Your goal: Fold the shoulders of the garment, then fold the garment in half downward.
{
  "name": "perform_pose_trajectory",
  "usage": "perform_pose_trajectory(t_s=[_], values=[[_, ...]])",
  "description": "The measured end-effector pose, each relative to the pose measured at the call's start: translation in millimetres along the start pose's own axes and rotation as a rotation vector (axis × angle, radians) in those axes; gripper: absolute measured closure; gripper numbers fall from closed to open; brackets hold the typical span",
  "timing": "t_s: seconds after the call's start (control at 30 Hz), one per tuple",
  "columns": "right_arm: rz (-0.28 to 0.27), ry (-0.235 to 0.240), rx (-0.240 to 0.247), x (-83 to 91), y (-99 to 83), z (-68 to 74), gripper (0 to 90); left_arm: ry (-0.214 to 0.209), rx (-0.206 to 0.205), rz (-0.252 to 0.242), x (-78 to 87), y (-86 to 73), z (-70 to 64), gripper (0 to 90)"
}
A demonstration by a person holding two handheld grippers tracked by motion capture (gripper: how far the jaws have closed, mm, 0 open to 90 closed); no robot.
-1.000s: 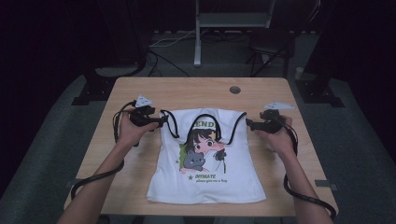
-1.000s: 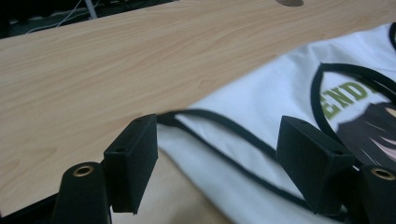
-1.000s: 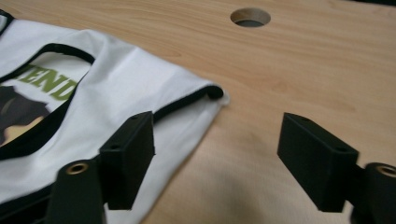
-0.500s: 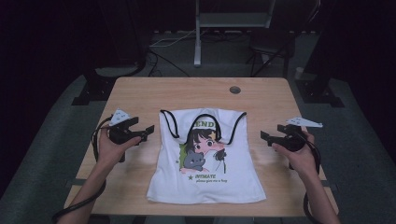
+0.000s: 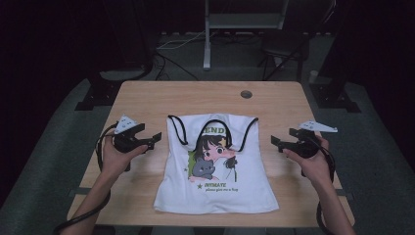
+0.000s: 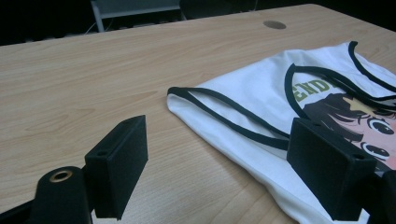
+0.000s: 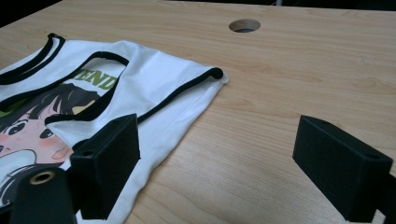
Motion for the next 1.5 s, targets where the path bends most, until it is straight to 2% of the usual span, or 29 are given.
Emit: perform_pose_trajectory(t_s=[0.23,0.4,0.57,0.77,0.83,0.9,0.97,1.07,1.13,1.2,1.37,1.43,1.5], values=[[-0.009,-0.002,0.007,6.3,4.4,2.7,14.4,-0.003,-0.004,-0.016,2.3,6.9,-3.0,20.1],[0.006,0.000,-0.003,-0.2,5.9,-1.1,14.4,0.000,0.010,-0.003,-11.4,15.7,2.7,20.1],[0.054,0.007,-0.018,-20.7,9.0,-8.9,14.5,-0.001,0.051,0.031,-37.2,21.2,12.9,20.2],[0.096,0.012,0.002,-49.5,20.9,-19.8,17.2,-0.002,0.056,0.075,-67.8,27.6,18.9,20.3],[0.107,0.013,0.012,-57.4,24.5,-22.2,22.2,-0.001,0.037,0.099,-77.0,29.4,20.5,20.4],[0.114,0.012,0.016,-67.0,28.2,-25.5,22.2,-0.005,0.034,0.117,-83.4,30.7,22.7,24.9],[0.126,0.018,0.010,-78.7,31.0,-28.1,22.6,-0.006,0.032,0.129,-88.2,32.1,25.5,25.0],[0.150,0.025,0.037,-94.2,32.9,-28.7,24.4,-0.022,0.036,0.148,-95.2,33.5,28.8,26.3],[0.166,0.031,0.054,-103.6,33.0,-27.3,25.6,-0.017,0.026,0.165,-99.0,32.5,32.5,33.6],[0.177,0.036,0.068,-111.9,33.1,-25.1,27.0,-0.005,0.035,0.174,-103.9,31.3,37.0,34.0],[0.177,0.036,0.086,-125.0,35.3,-21.8,30.5,-0.034,0.060,0.168,-112.8,31.5,38.4,37.0],[0.183,0.033,0.086,-128.9,35.7,-22.2,31.3,-0.032,0.048,0.178,-115.2,29.3,38.8,39.8],[0.185,0.033,0.087,-131.1,36.0,-22.4,31.7,-0.028,0.052,0.185,-118.3,25.6,40.2,40.9]])
Point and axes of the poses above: each handheld gripper's, and its own axes: x roughly backward along the jaws, y roughly out of its top, z roughly to its left, the point moved 4 cm from there along -x, roughly forward along the jaws, and after that the axes turned 6 degrees about x, right-handed, at the moved point
